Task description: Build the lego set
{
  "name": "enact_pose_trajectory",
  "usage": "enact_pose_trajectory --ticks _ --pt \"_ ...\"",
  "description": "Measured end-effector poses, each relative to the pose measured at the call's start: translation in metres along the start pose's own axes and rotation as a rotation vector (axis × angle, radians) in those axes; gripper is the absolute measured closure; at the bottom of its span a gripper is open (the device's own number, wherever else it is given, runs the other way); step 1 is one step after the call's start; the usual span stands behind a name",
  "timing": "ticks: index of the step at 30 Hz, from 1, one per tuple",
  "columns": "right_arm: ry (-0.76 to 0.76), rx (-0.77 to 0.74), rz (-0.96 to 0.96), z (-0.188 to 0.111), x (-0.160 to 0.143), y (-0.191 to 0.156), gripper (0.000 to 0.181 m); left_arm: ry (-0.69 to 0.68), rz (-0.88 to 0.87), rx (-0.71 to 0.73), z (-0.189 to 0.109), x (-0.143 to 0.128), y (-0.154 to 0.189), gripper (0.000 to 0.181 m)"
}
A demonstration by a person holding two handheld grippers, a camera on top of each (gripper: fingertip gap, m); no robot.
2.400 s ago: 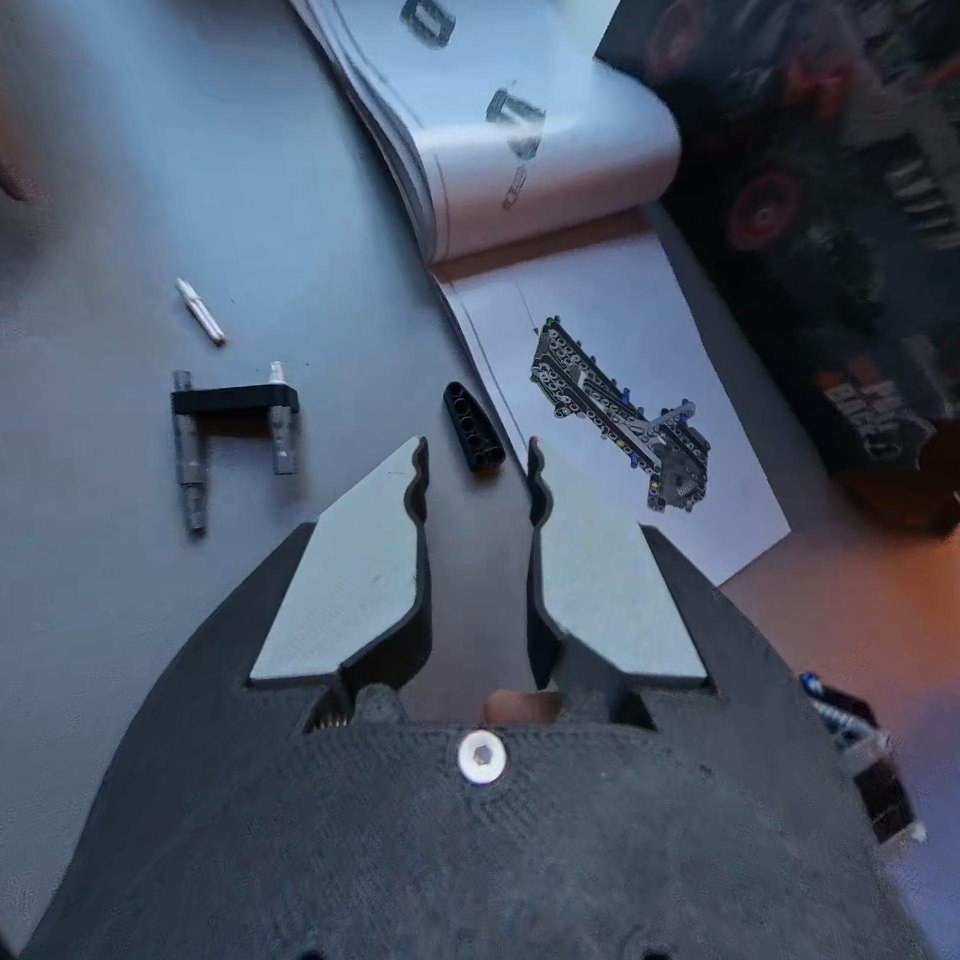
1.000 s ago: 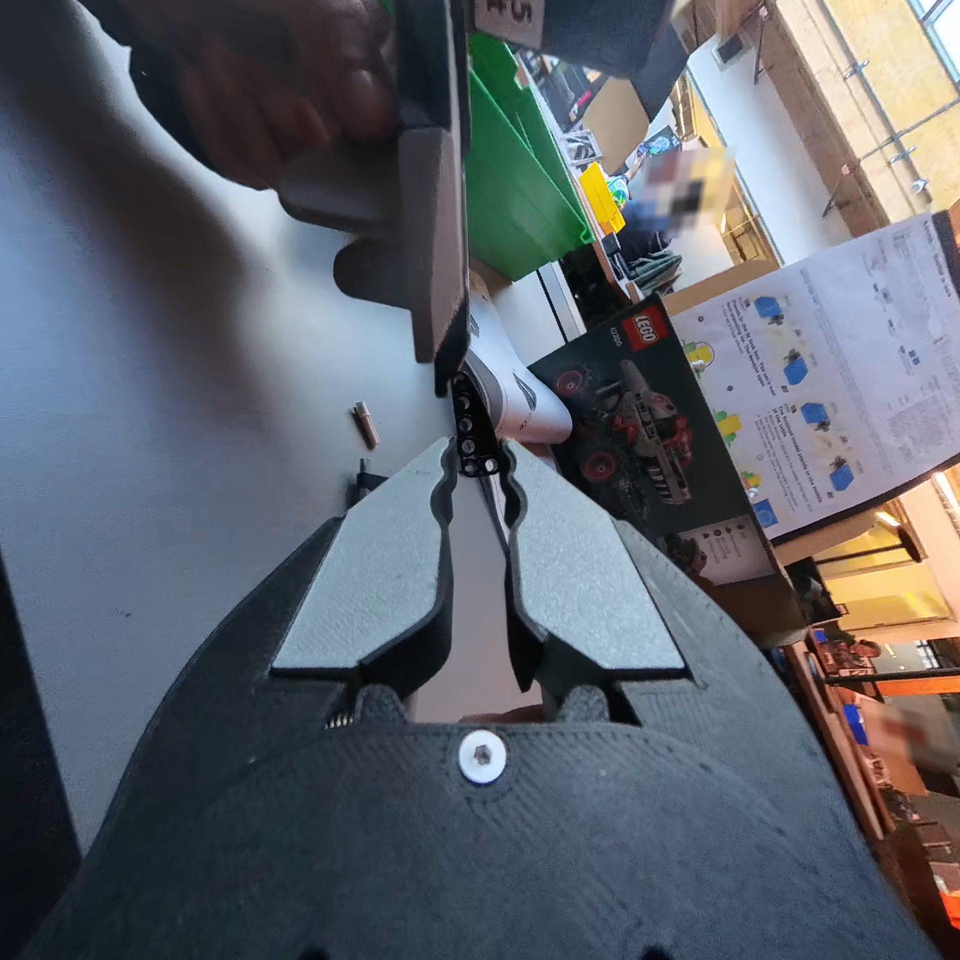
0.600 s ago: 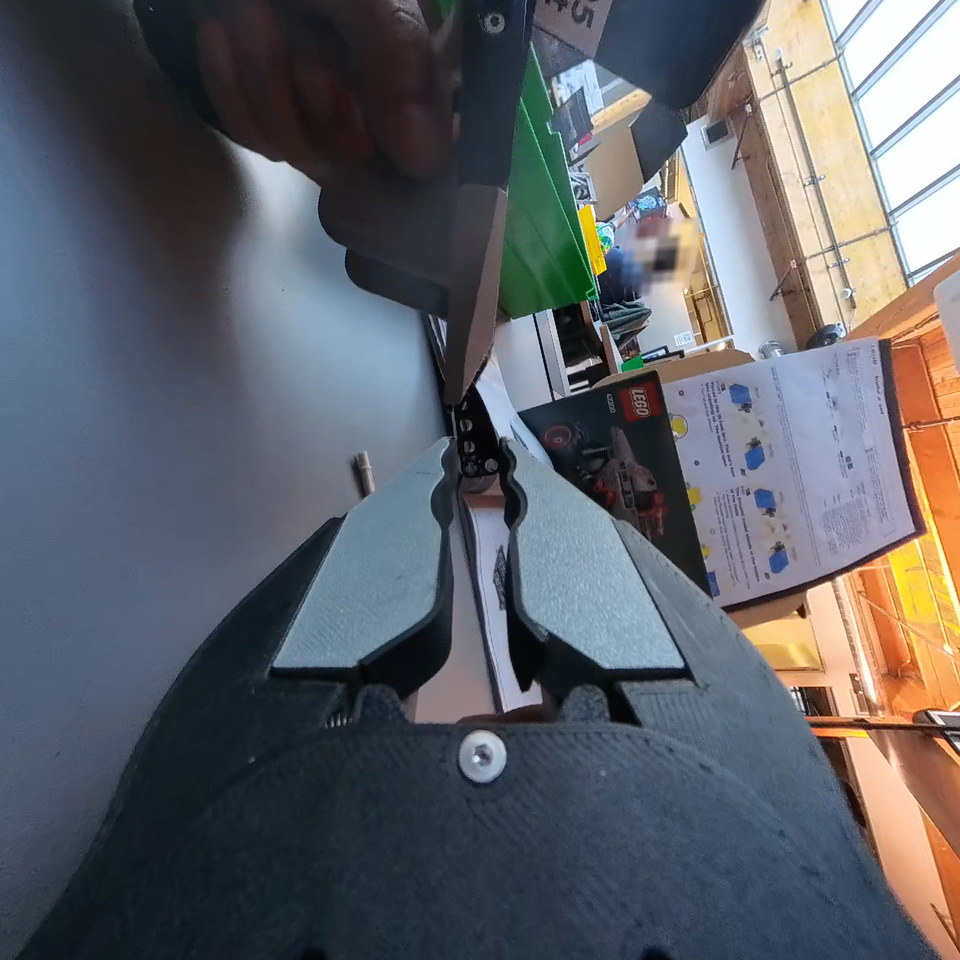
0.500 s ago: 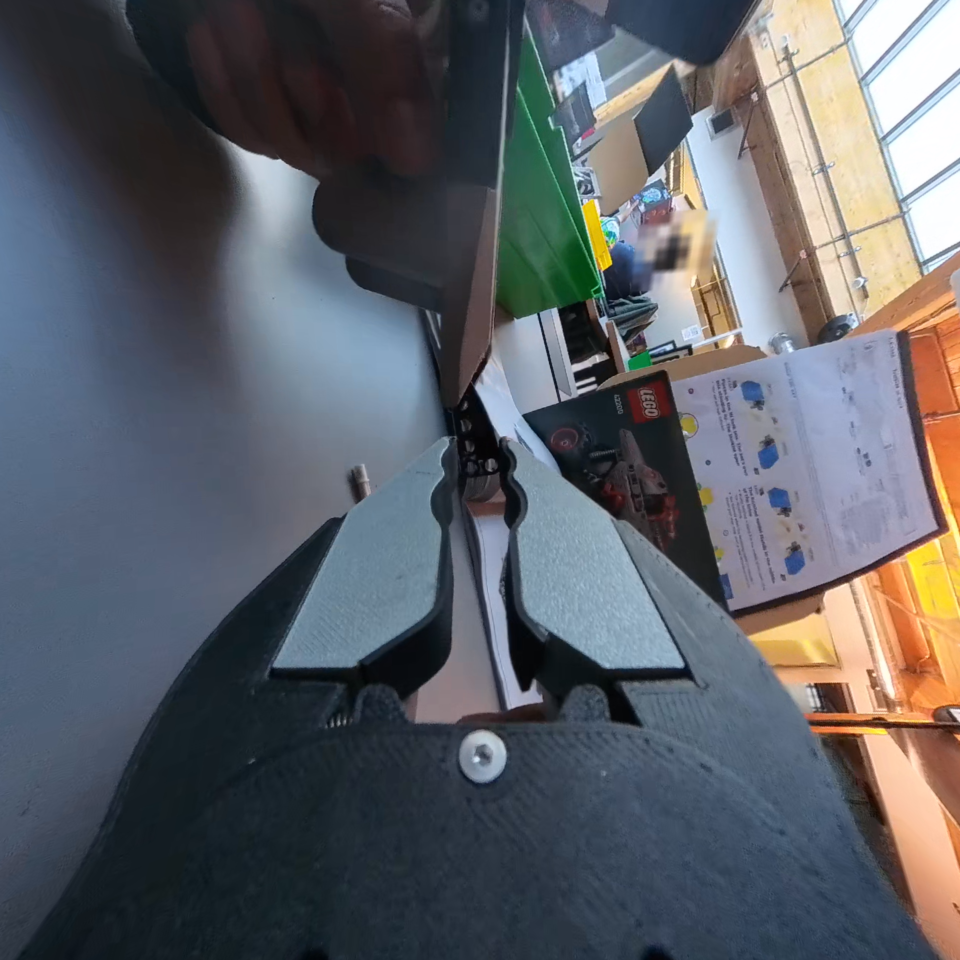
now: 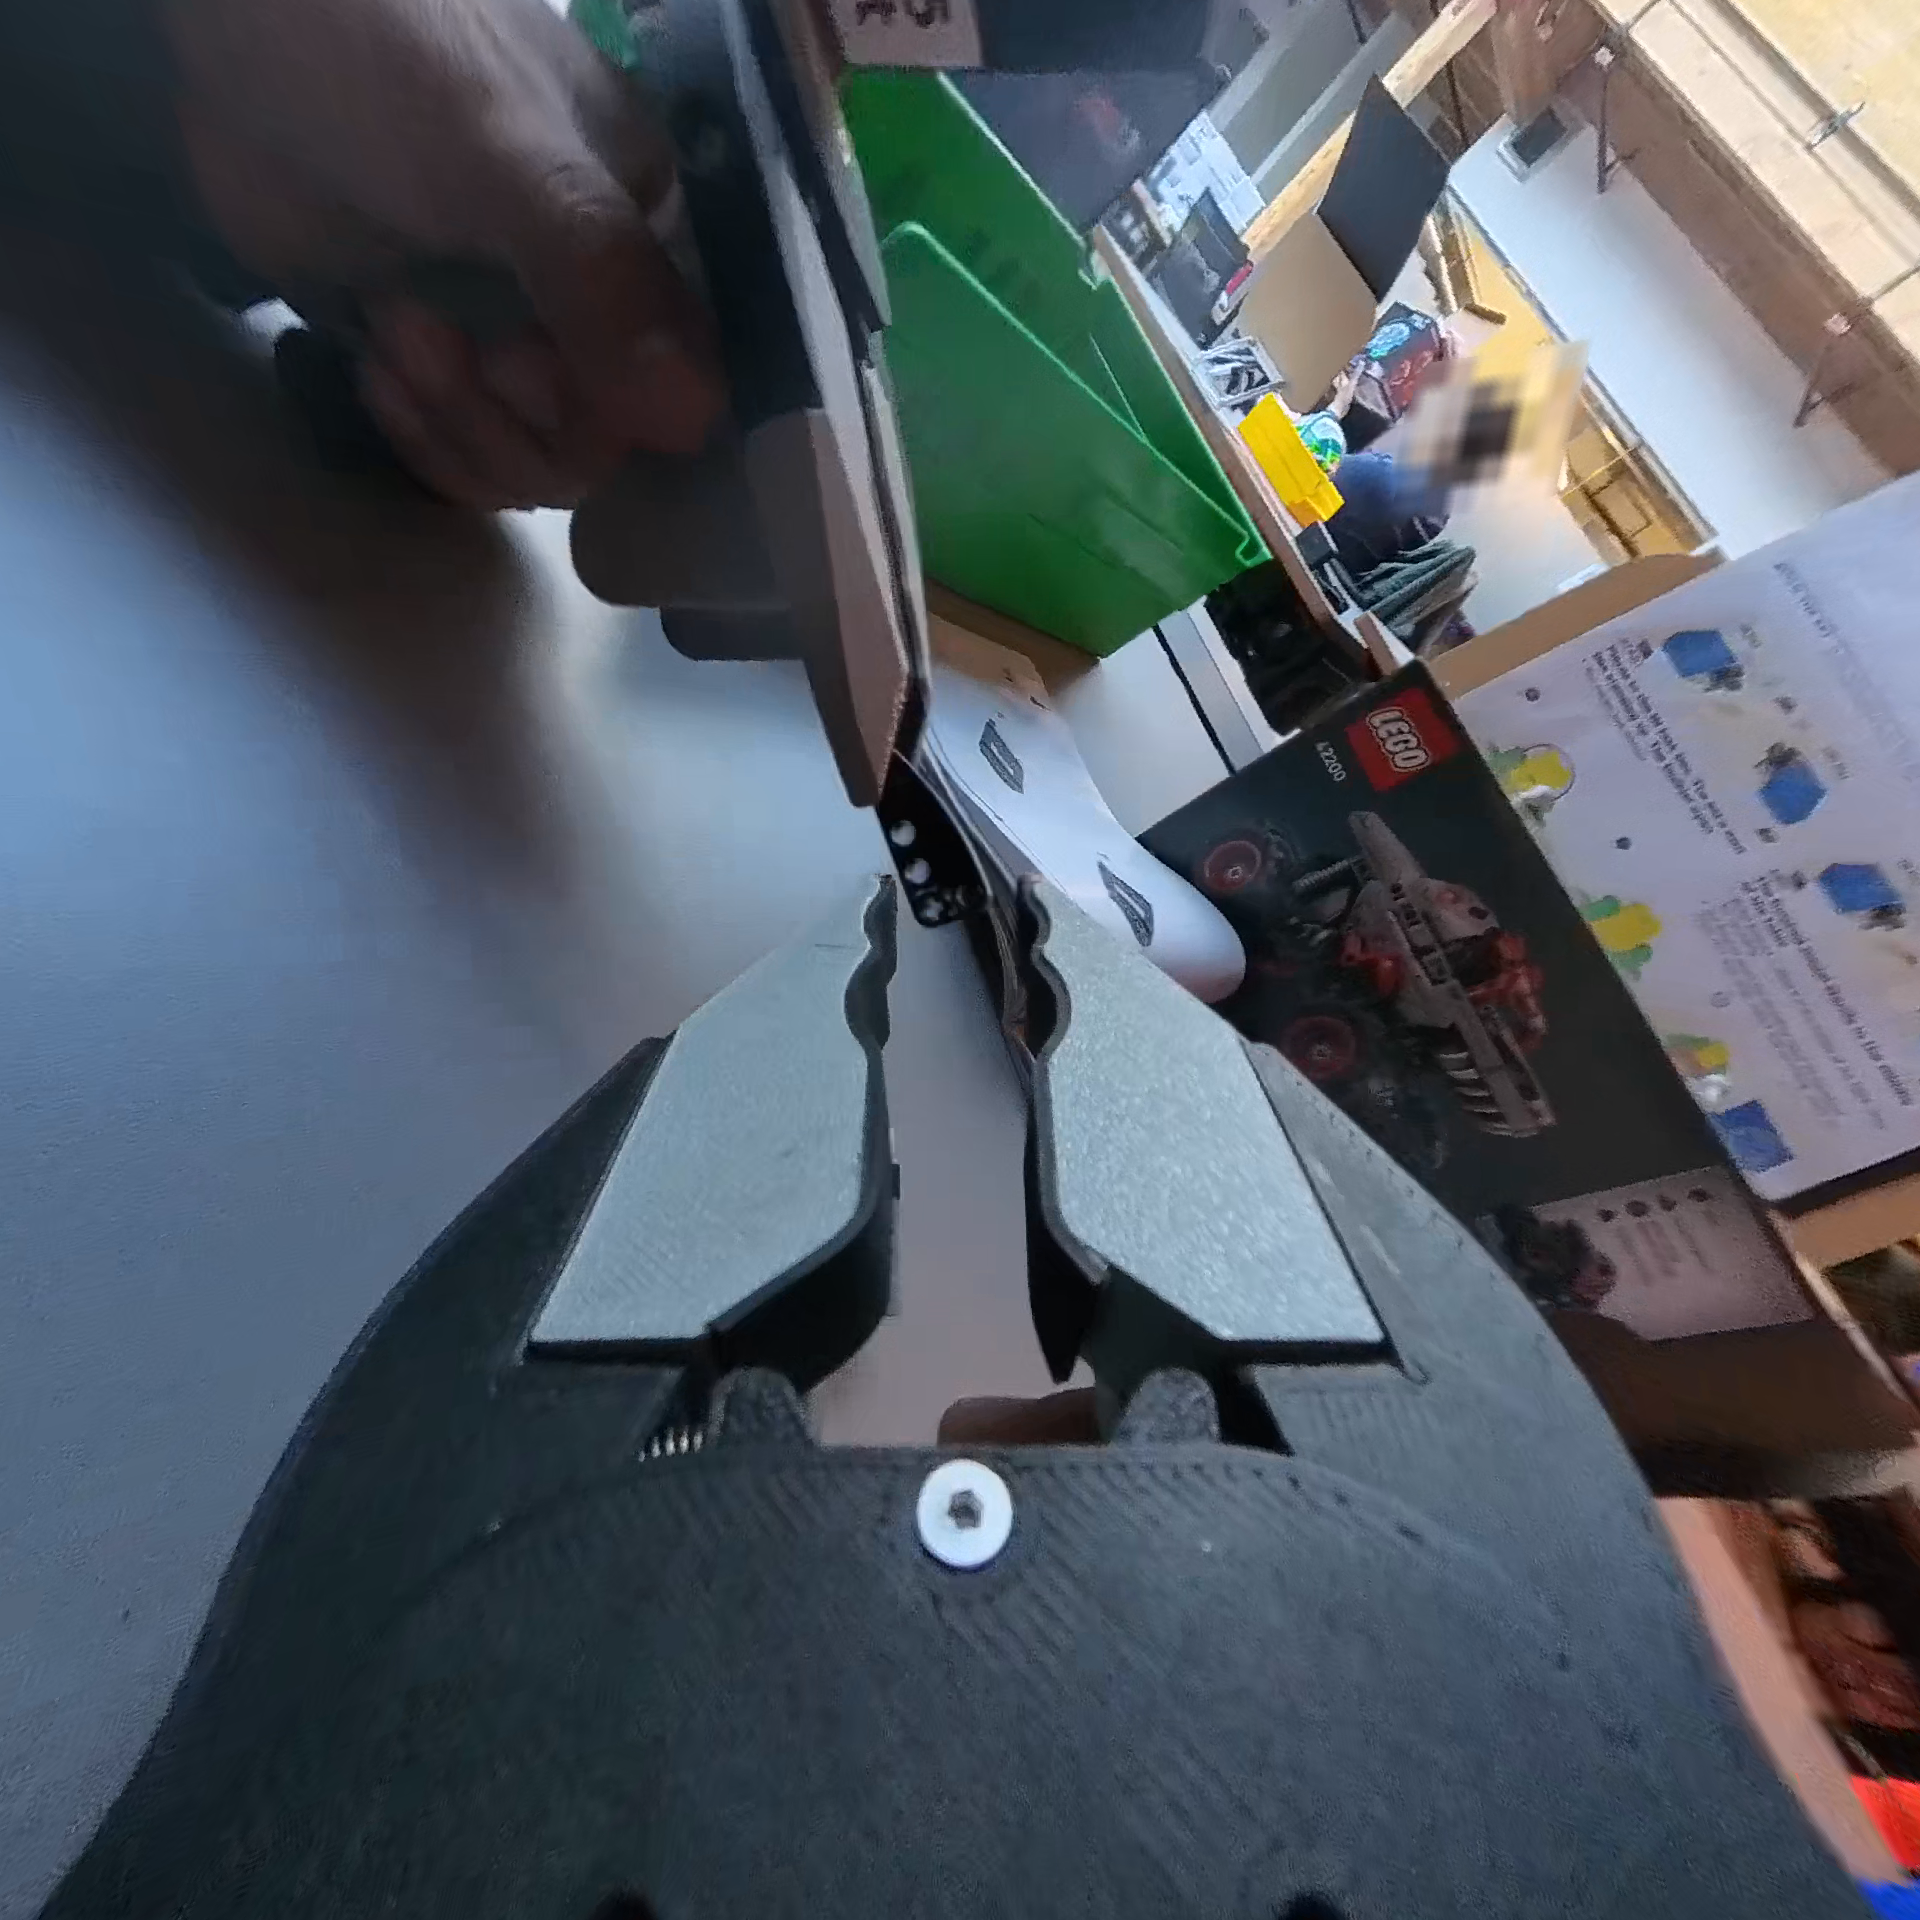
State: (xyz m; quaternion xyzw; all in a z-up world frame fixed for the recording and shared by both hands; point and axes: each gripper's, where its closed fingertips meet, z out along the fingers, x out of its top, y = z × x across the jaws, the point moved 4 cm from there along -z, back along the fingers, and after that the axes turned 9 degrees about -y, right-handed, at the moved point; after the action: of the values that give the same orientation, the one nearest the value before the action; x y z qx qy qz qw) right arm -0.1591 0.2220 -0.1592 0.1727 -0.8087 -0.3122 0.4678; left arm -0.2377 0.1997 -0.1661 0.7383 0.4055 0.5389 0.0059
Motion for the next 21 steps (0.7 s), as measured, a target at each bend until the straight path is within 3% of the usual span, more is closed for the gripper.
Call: enact_pose_trajectory --ticks 7,14,21 --pt "0.055 0.114 0.119 -0.006 -0.004 0.004 0.155 -0.01 -0.044 -0.077 0.003 -0.002 0.004 0.176" --pt "0.035 0.137 0.06 -0.004 -0.002 -0.008 0.16 -0.028 -0.032 -0.102 0.007 -0.003 0.01 0.176" --pt "0.059 0.211 0.205 -0.01 -0.003 0.003 0.159 -0.016 0.152 0.005 0.003 0.001 0.016 0.176"
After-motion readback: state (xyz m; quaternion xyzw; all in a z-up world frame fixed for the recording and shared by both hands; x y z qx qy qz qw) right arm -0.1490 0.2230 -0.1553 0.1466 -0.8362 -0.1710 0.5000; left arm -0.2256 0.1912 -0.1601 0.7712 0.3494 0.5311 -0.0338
